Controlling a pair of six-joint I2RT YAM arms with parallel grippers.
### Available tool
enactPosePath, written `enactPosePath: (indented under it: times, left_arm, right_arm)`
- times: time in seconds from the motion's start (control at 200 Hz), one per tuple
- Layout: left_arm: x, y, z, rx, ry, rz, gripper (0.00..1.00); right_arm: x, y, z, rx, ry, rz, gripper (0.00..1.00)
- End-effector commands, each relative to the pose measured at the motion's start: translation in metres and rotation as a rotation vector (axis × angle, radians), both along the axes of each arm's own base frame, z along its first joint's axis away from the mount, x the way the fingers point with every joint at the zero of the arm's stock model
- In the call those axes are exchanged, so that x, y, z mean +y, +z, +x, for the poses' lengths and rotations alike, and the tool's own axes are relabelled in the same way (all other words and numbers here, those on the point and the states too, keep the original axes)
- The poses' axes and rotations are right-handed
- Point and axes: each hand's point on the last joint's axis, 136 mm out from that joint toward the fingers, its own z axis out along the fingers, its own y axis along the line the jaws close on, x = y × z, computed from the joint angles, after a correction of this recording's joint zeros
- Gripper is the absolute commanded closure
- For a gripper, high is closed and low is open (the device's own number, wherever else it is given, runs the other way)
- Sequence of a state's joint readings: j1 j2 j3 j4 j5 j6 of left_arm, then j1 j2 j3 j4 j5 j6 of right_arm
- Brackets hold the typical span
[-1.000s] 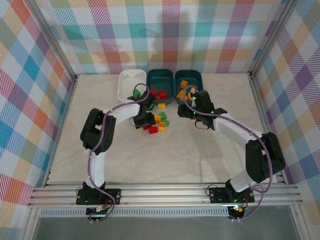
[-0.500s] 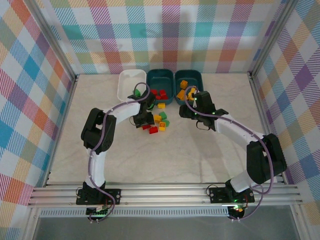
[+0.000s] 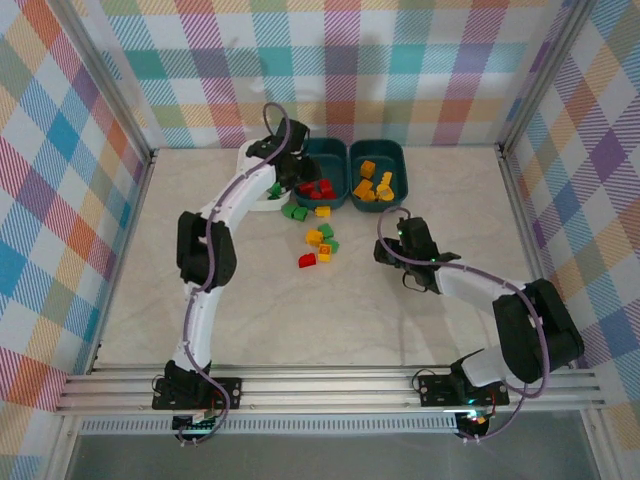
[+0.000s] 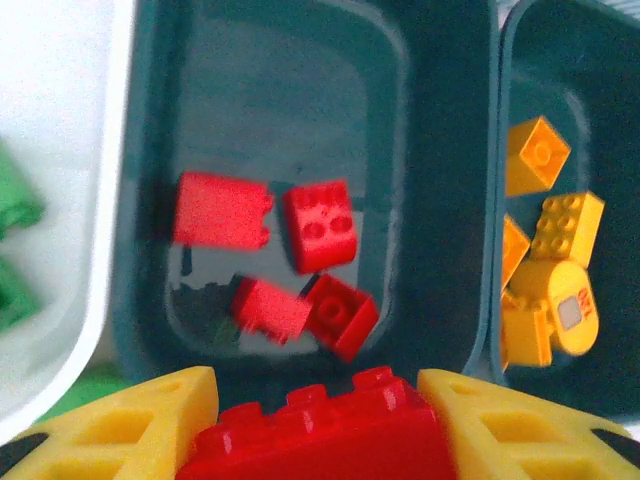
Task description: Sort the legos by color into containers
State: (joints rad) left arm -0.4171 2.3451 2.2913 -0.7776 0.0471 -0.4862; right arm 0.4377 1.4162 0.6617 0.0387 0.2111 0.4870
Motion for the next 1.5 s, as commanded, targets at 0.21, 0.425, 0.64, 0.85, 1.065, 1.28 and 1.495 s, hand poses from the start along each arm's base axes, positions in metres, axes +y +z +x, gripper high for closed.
enactPosePath:
  times: [0.21, 0.425, 0.64, 0.85, 1.065, 1.28, 1.495]
  left_arm:
    - [-0.021, -0.032, 0.031, 0.006, -0.037, -0.047, 0.48]
    - [-0.040, 0.018, 0.034, -0.098, -0.075, -0.110, 0.14]
    - [-0.052, 0.074, -0.013, -0.140, -0.129, -0.028, 0.04]
    - [-0.001, -0.001, -0.108, 0.140, 0.039, 0.031, 0.10]
    - [0.028, -0.042, -0.186, 0.247, 0.085, 0.100, 0.15]
    - [0.026, -0.084, -0.207, 0.340, 0.073, 0.137, 0.24]
    - [0.015, -0.088, -0.197, 0.318, 0.040, 0.125, 0.23]
  right_arm:
    - [0.004, 0.021, 0.021, -0.100, -0.039, 0.059, 0.28]
    - [0.010, 0.020, 0.021, -0.070, -0.021, 0.075, 0.26]
    - [0.014, 0.017, 0.020, -0.045, -0.019, 0.100, 0.25]
    - [0.013, 0.016, 0.018, -0.045, -0.033, 0.108, 0.25]
    - [0.019, 0.010, 0.021, -0.022, -0.021, 0.123, 0.25]
    - [0.019, 0.014, 0.019, -0.026, -0.021, 0.133, 0.25]
    - [0.017, 0.016, 0.018, -0.035, -0.023, 0.125, 0.26]
